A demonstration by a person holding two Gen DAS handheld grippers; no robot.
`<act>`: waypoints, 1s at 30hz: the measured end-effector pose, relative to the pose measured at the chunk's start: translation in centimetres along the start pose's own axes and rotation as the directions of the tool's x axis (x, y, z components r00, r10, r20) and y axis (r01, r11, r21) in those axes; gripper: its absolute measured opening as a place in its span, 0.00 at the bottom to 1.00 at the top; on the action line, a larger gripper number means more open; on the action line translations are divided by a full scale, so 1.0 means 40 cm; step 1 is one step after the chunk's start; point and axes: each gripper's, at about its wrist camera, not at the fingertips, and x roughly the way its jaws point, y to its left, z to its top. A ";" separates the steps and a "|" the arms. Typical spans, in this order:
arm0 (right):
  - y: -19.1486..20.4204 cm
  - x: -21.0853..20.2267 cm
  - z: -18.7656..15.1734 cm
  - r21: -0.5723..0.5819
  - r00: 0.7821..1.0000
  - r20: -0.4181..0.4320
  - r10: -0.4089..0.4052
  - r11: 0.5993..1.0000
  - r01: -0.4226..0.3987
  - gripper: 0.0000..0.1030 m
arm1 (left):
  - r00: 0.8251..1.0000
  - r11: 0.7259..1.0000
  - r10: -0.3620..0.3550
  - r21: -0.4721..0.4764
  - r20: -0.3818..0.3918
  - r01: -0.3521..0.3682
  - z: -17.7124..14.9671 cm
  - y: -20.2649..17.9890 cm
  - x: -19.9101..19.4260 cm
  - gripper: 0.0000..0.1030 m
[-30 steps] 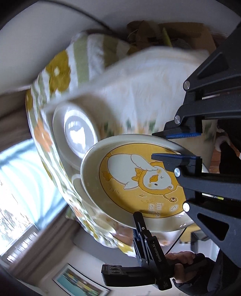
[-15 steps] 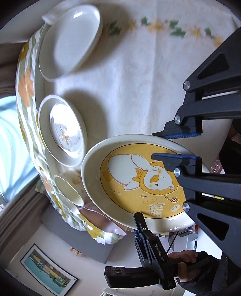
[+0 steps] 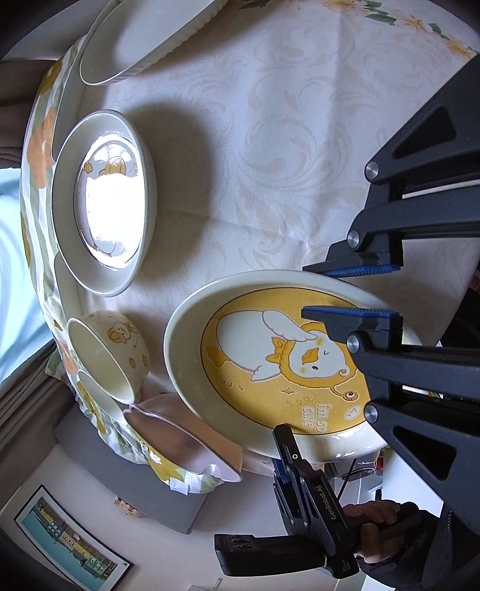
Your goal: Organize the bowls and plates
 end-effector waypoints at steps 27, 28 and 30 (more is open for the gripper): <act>-0.009 0.013 0.002 -0.027 1.000 -0.021 -0.023 0.999 0.022 0.13 | 0.992 0.991 0.129 0.027 0.009 -0.129 0.002 -0.042 0.011 0.19; -0.009 0.011 0.001 -0.027 1.000 -0.018 -0.023 0.999 0.023 0.13 | 0.991 0.991 0.135 0.027 0.009 -0.135 0.003 -0.043 0.010 0.19; -0.007 0.006 0.000 -0.033 1.000 -0.008 -0.027 0.999 0.026 0.14 | 0.989 0.989 0.145 0.024 0.007 -0.145 0.006 -0.046 0.010 0.20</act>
